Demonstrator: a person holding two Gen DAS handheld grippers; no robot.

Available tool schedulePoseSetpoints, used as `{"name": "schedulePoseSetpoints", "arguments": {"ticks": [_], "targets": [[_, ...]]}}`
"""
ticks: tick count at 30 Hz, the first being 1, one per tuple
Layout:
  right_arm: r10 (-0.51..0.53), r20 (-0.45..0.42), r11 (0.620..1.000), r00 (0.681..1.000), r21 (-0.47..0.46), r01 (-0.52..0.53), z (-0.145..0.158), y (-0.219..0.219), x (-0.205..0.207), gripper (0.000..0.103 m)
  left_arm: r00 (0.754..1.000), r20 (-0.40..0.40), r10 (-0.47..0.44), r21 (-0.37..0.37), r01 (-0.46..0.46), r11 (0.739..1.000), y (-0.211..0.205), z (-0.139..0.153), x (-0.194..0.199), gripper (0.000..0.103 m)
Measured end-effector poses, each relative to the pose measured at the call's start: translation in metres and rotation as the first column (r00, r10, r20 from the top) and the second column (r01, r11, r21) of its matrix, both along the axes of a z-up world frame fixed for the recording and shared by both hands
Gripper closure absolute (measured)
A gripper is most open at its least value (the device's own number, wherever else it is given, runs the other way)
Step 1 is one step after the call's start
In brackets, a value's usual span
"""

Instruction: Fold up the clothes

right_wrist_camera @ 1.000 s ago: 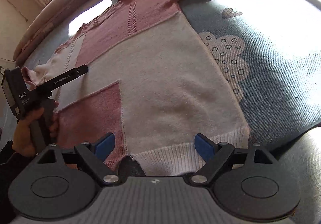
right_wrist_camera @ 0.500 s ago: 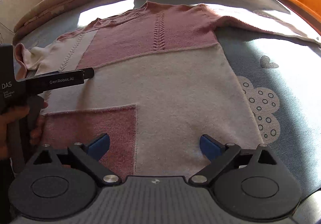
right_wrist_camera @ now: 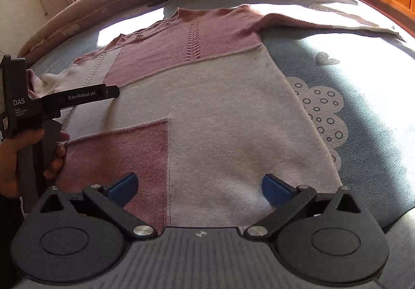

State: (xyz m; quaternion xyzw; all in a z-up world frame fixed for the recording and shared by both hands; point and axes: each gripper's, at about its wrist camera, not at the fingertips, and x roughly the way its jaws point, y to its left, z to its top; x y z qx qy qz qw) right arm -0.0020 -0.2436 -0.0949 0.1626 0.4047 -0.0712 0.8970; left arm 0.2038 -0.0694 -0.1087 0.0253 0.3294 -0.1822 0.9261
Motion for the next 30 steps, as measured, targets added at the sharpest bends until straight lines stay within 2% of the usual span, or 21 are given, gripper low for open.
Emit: {"name": "schedulePoseSetpoints", "arguments": {"ticks": [5, 9, 12, 14, 16, 18, 19, 21, 25, 30], "targets": [[-0.010, 0.045, 1.000, 0.999, 0.017, 0.009, 0.002, -0.003, 0.002, 0.002, 1.000, 0.006, -0.004, 0.031, 0.003, 1.000, -0.004, -0.001, -0.001, 0.001], [-0.015, 0.058, 0.999, 0.998, 0.037, 0.013, 0.001, -0.008, 0.004, 0.004, 1.000, -0.006, -0.005, 0.028, 0.005, 1.000, -0.004, 0.004, -0.001, 0.001], [-0.023, 0.078, 0.998, 0.997, 0.057, 0.019, 0.005, -0.018, 0.002, 0.016, 0.999, -0.030, -0.011, -0.075, 0.008, 0.997, 0.004, 0.012, 0.001, 0.001], [-0.028, 0.104, 0.996, 0.994, 0.093, 0.018, 0.012, -0.032, 0.004, 0.024, 0.999, -0.047, -0.012, -0.114, 0.007, 0.993, 0.006, 0.012, 0.004, 0.001], [-0.037, 0.137, 0.994, 0.990, 0.109, 0.022, 0.025, -0.049, 0.010, 0.034, 0.999, -0.046, -0.011, -0.098, 0.006, 0.995, 0.004, 0.006, 0.006, 0.001], [-0.053, 0.169, 0.993, 0.984, 0.109, 0.035, 0.041, -0.067, 0.021, 0.041, 1.000, -0.001, -0.027, -0.016, 0.027, 1.000, -0.006, 0.001, 0.003, 0.001], [-0.059, 0.190, 0.993, 0.980, 0.111, 0.038, 0.050, -0.077, 0.028, 0.047, 1.000, 0.009, -0.030, 0.016, 0.030, 0.999, -0.010, 0.000, 0.002, 0.001], [-0.065, 0.220, 0.994, 0.973, 0.101, 0.044, 0.067, -0.096, 0.044, 0.051, 0.999, 0.020, -0.035, 0.053, 0.034, 0.998, -0.016, -0.001, 0.000, 0.001], [-0.067, 0.250, 0.997, 0.966, 0.049, 0.057, 0.093, -0.129, 0.095, 0.054, 0.999, 0.009, -0.033, 0.012, 0.033, 0.999, -0.010, 0.000, 0.004, 0.001], [-0.096, 0.237, 0.994, 0.967, 0.072, 0.081, 0.087, -0.167, 0.171, 0.059, 0.999, 0.013, -0.034, 0.028, 0.034, 0.999, -0.012, -0.001, 0.003, 0.001]]}}
